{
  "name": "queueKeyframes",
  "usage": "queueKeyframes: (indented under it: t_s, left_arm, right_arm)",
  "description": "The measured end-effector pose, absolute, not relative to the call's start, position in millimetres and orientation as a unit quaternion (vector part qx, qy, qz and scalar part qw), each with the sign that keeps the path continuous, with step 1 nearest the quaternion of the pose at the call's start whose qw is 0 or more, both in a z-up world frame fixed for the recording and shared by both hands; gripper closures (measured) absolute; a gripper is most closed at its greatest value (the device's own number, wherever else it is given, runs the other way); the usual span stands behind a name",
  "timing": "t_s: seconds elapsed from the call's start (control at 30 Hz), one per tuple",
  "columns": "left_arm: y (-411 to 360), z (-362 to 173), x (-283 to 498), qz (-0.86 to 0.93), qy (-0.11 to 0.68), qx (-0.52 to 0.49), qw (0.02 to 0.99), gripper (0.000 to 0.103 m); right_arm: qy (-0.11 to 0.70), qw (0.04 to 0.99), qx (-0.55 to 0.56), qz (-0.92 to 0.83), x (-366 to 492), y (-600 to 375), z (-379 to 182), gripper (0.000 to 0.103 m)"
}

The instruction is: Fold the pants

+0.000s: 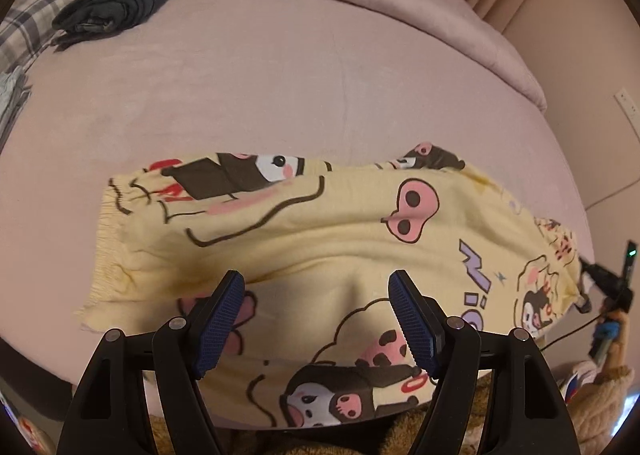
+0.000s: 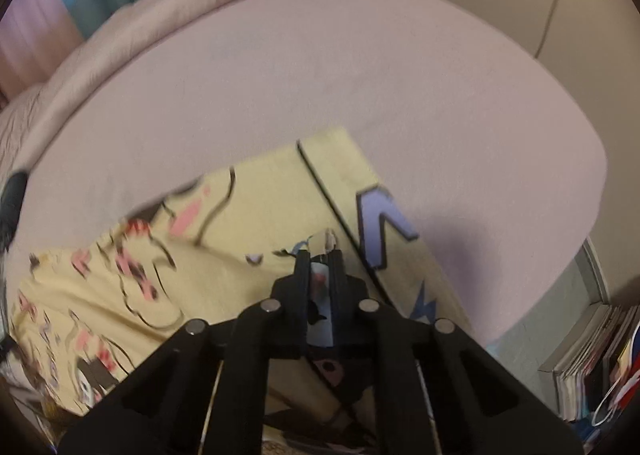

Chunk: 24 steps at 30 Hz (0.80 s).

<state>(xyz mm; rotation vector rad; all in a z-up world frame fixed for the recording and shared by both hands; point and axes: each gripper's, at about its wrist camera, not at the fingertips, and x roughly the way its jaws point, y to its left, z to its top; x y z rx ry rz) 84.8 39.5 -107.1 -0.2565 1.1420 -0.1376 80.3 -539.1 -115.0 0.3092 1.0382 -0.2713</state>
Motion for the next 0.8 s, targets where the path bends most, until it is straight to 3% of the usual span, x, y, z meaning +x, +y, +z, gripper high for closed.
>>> queueKeyframes:
  t_s: [0.23, 0.57, 0.63, 0.67, 0.8]
  left_arm:
    - [30, -117, 83, -0.058, 0.543, -0.113, 0.83, 0.029]
    - [23, -134, 77, -0.044, 0.56, -0.092, 0.822, 0.029]
    - [21, -132, 75, -0.043, 0.559, -0.085, 0.824, 0.029]
    - [21, -130, 75, -0.043, 0.558, -0.086, 0.824, 0.029]
    - [24, -126, 71, -0.042, 0.554, -0.105, 0.824, 0.029]
  right_arm:
    - [0.423, 0.884, 0.139, -0.146, 91, -558, -77, 0.095]
    - [0.474, 0.851, 0.129, -0.185, 131, -572, -130, 0.09]
    - [0.47, 0.851, 0.135, -0.19, 121, -575, -124, 0.068]
    - [0.474, 0.847, 0.146, -0.194, 114, -579, -120, 0.05]
    - [0.464, 0.846, 0.185, -0.188, 65, -588, -92, 0.049]
